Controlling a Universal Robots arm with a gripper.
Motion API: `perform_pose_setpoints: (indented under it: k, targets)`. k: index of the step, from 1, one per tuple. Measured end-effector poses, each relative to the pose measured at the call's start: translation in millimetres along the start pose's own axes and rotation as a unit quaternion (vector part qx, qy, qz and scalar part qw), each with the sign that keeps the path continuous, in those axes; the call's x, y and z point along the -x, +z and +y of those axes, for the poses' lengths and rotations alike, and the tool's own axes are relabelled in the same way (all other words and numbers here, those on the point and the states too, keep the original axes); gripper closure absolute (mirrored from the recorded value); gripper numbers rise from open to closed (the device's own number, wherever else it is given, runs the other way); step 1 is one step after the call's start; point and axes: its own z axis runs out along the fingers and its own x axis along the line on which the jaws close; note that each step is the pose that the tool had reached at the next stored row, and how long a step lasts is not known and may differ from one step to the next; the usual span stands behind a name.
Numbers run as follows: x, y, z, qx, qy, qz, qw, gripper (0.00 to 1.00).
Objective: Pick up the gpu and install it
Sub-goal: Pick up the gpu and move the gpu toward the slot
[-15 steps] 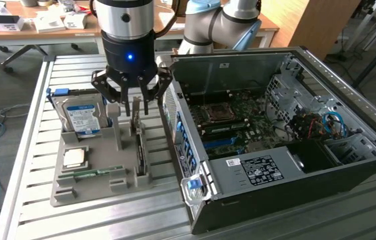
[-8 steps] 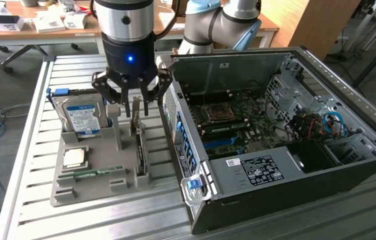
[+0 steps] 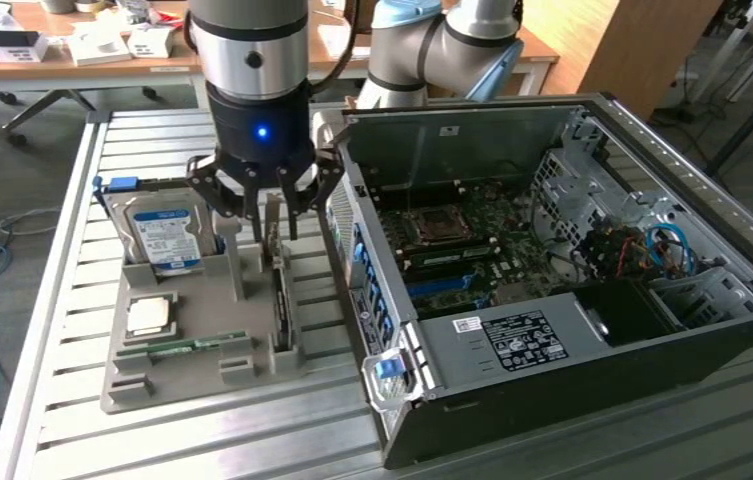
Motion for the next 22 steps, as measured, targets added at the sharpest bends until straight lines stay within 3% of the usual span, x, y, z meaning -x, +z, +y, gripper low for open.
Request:
perform_pose_setpoints:
  k: [10, 22]
  targets:
    - [-0.4, 17.8, -0.8, 0.0, 0.0, 0.0, 1.0, 0.58]
    - [-0.8, 31.6, -1.6, -0.0001, 0.0, 0.0001, 1.0, 0.58]
